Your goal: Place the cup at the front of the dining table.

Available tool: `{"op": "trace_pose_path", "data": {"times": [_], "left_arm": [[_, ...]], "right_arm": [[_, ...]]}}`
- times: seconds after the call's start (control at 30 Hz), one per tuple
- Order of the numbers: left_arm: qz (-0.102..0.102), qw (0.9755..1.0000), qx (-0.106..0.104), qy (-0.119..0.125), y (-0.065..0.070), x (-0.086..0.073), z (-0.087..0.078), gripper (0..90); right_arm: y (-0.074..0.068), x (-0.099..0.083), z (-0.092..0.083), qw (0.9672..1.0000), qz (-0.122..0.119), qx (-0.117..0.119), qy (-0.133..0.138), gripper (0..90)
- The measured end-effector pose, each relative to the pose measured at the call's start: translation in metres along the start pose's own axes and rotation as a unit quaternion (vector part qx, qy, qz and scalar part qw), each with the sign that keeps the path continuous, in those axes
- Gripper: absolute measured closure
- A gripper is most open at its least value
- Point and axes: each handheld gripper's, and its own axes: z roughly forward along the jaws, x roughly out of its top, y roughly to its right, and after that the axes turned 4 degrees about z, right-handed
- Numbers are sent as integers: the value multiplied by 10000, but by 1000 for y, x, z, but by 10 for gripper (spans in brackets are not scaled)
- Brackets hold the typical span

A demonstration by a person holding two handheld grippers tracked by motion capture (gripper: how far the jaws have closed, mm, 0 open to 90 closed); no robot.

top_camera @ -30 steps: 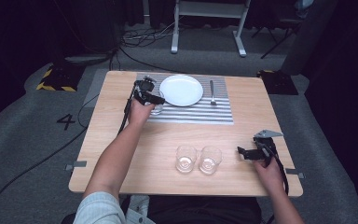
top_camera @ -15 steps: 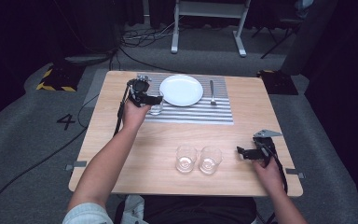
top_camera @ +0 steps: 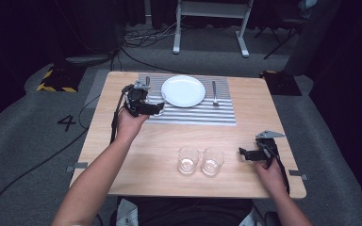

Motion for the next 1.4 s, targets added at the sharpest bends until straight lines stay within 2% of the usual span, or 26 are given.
{"op": "trace_pose_path", "data": {"times": [0.13, 0.23, 0.27, 0.3, 0.57, 0.73, 0.77, 0.83, 1.0, 1.1, 1.27, 1.4], "left_arm": [[98, 9999, -8, 78, 7, -1, -16, 158], [109, 9996, -164, 195, 9, -6, -26, 159], [85, 9994, -284, 170, 10, -8, -29, 159], [130, 9994, -239, 218, 10, -9, -31, 159], [153, 9986, -360, 353, 12, -22, -54, 160], [410, 9984, -255, 282, 16, -32, -70, 163], [437, 9985, -255, 211, 17, -34, -73, 163], [453, 9983, -263, 262, 17, -39, -80, 163], [277, 9976, -386, 503, 15, -54, -107, 164], [229, 9974, -416, 550, 14, -62, -118, 164], [283, 9979, -339, 474, 15, -74, -126, 167], [277, 9973, -222, 644, 20, -85, -132, 169]], "right_arm": [[-1, 0, 0, 10000, 34, 1, -11, 68], [-1, 0, 0, 10000, 35, -1, -9, 68], [-1, 0, 0, 10000, 41, 0, -11, 68], [-1, 0, 0, 10000, 30, 1, -8, 68], [-1, 0, 0, 10000, 34, 0, -9, 68], [-1, 0, 0, 10000, 36, 1, -10, 68], [-1, 0, 0, 10000, 38, -5, -3, 68], [-1, 0, 0, 10000, 37, 1, -9, 68], [-1, 0, 0, 10000, 37, -1, -6, 68], [0, 0, 0, 10000, 16, -4, 1, 68], [0, 0, 0, 10000, 6, -5, 6, 68], [0, 0, 0, 10000, -4, -7, 9, 68]]}}
